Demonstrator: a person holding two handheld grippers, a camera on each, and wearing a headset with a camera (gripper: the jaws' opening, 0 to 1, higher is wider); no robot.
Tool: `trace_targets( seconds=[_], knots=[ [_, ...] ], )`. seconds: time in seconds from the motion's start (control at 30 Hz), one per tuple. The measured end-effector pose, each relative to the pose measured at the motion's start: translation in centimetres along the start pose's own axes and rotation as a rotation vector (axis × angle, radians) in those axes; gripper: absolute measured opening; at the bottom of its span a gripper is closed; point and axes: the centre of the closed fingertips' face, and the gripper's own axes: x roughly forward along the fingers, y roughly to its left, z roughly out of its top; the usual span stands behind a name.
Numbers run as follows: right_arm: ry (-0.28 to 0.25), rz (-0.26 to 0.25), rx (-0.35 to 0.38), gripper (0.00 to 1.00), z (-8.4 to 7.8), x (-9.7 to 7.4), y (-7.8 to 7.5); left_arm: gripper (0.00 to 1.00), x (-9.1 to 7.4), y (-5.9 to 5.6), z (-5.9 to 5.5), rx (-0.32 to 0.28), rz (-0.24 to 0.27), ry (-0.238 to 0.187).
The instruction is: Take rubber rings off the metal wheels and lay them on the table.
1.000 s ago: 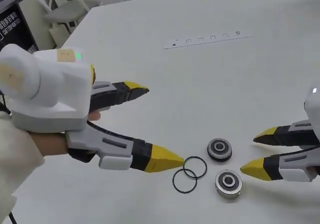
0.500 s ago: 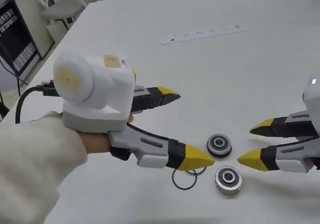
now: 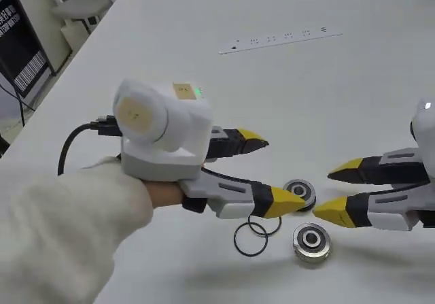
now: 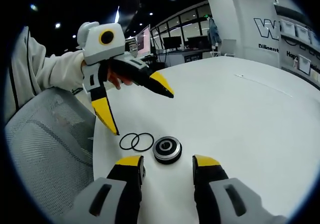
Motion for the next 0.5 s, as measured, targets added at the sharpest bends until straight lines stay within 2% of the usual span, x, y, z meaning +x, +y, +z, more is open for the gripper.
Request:
trace_targets(
  seconds=[0.1, 0.27, 0.5],
  knots=[
    [0.000, 0.002, -0.009, 0.34, 0.0, 0.2, -0.1, 0.52, 0.6, -0.1, -0.3, 0.001, -0.003, 0.004],
    [0.010, 0.011, -0.013, 0.32, -0.3, 0.8, 0.1, 0.38, 1.8, -0.2, -1.6, 0.025, 0.011, 0.039],
    [0.026, 0.014, -0.026, 0.29, -0.7, 1.3, 0.2, 0.26, 2.5, -0.1, -2.0, -0.007, 0.021, 0.026]
  ],
)
